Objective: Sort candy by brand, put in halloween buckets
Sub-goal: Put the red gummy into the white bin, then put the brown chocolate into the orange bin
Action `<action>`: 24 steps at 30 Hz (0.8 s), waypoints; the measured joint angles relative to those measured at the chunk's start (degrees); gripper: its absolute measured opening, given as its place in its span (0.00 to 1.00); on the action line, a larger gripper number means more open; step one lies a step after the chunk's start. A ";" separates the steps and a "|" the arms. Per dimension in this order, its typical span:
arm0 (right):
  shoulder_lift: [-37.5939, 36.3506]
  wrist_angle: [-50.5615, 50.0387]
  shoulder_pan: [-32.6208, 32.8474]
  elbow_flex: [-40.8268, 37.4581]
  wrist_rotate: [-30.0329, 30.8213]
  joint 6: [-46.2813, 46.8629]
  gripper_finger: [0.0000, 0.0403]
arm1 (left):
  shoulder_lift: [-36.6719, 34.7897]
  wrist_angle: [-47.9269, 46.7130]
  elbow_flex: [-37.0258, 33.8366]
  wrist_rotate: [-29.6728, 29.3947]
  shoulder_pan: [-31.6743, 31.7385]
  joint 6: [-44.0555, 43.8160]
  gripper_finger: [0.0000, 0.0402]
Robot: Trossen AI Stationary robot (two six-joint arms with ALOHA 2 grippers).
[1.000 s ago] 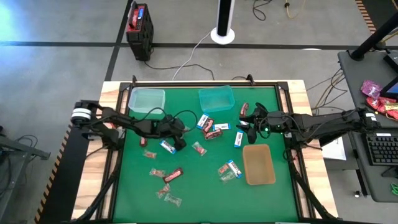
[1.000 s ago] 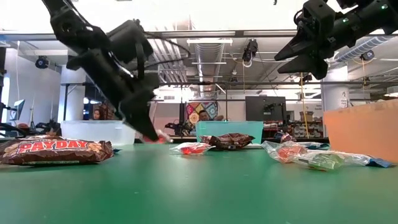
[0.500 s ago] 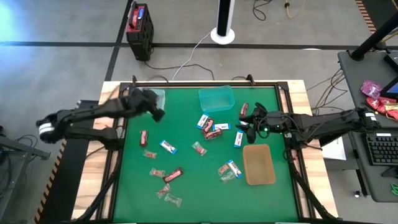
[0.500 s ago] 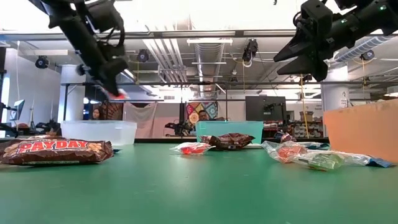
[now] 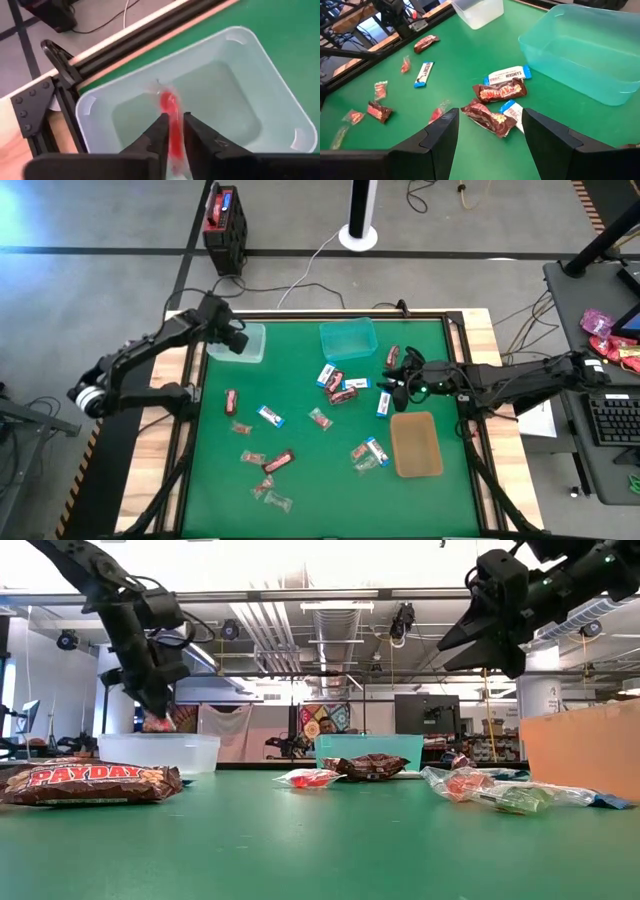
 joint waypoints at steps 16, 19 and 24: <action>-0.11 1.53 0.00 0.04 0.08 -1.65 0.52 | -7.15 -2.80 1.62 11.30 -10.90 -2.87 0.34; -0.11 1.30 0.01 0.04 0.64 -1.63 0.52 | -12.19 -1.85 1.16 11.38 -20.12 -6.25 0.33; 0.22 1.54 0.00 0.09 3.02 4.54 0.52 | -19.40 8.21 -2.12 6.03 -39.77 -10.35 0.31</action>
